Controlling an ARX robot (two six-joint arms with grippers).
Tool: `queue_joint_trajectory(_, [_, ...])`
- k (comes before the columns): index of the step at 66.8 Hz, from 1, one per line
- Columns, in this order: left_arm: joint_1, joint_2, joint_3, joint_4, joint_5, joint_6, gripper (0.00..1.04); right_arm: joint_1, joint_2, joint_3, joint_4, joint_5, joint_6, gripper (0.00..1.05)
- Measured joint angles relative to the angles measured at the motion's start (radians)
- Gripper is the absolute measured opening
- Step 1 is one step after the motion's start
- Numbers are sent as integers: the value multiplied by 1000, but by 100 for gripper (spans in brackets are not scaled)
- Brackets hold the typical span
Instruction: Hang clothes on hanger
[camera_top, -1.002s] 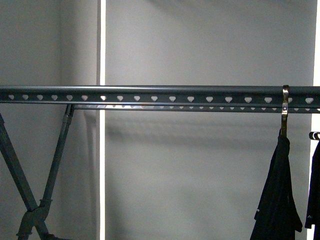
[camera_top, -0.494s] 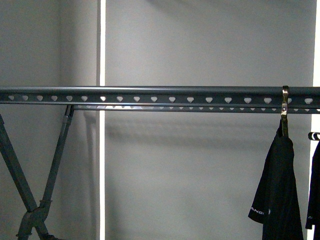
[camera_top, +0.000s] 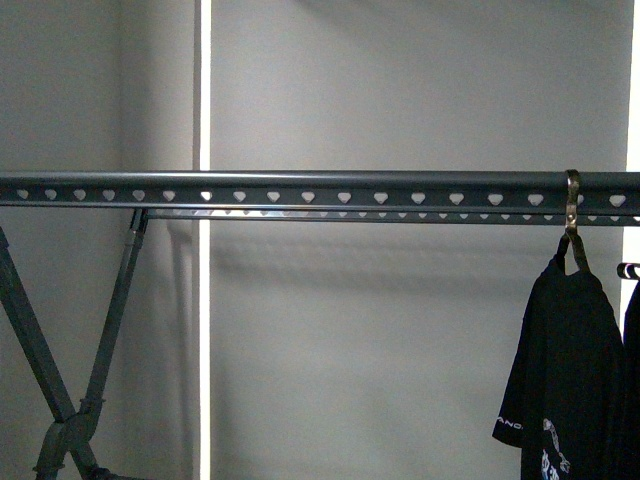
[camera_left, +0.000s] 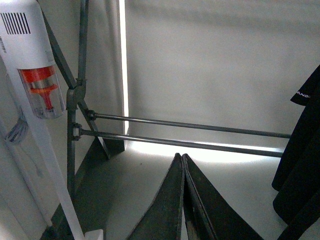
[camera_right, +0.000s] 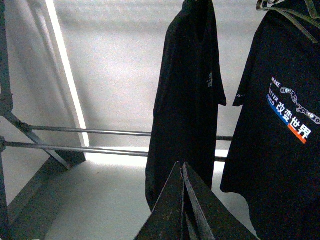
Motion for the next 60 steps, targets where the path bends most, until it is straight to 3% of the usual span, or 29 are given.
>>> queue_joint_trajectory(36, [0, -185, 0, -185, 0, 0, 4, 0, 0, 0, 0, 0, 0, 2])
queue_joint_trajectory(41, [0, -301, 0, -333, 1, 0, 4, 0, 0, 0, 0, 0, 0, 2])
queue_joint_trajectory(49, [0, -350, 0, -357, 0, 0, 4, 0, 0, 0, 0, -1, -1, 3])
queue_joint_trajectory(60, [0, -351, 0, -359, 0, 0, 4, 0, 0, 0, 0, 0, -2, 33])
